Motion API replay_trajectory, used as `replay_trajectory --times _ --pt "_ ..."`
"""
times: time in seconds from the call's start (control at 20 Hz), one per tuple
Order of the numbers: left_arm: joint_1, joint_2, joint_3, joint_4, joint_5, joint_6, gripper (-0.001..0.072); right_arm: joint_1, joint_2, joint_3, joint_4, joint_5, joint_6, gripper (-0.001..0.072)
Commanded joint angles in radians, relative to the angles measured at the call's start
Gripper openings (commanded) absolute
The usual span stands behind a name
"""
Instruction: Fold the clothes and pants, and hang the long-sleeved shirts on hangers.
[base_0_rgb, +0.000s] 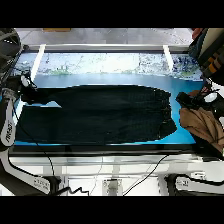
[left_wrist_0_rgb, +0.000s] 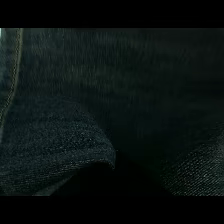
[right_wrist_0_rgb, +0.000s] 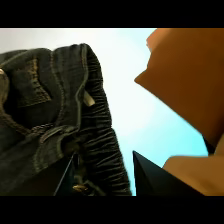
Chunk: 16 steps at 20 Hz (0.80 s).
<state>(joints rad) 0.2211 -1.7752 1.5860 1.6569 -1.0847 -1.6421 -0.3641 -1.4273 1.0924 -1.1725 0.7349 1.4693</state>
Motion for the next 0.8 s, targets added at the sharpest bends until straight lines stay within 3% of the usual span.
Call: replay_trajectory --times 0.0,0.3,0.5,0.75 --pt "-0.001 -0.014 0.001 0.0 -0.018 0.019 0.0021 -0.01 -0.126 0.144 0.023 0.138 -0.097 0.0484" --pt "-0.001 -0.014 0.001 0.0 0.001 0.019 0.0021 -0.01 -0.383 0.421 0.098 0.285 -0.201 0.0574" --pt "-0.001 -0.014 0.001 0.0 0.006 0.019 0.0021 -0.009 -0.51 0.513 0.124 0.27 -0.209 0.0574" --pt "-0.002 -0.014 0.001 -0.008 0.027 0.019 0.0021 0.005 -0.58 0.537 0.272 0.211 -0.264 0.0547"
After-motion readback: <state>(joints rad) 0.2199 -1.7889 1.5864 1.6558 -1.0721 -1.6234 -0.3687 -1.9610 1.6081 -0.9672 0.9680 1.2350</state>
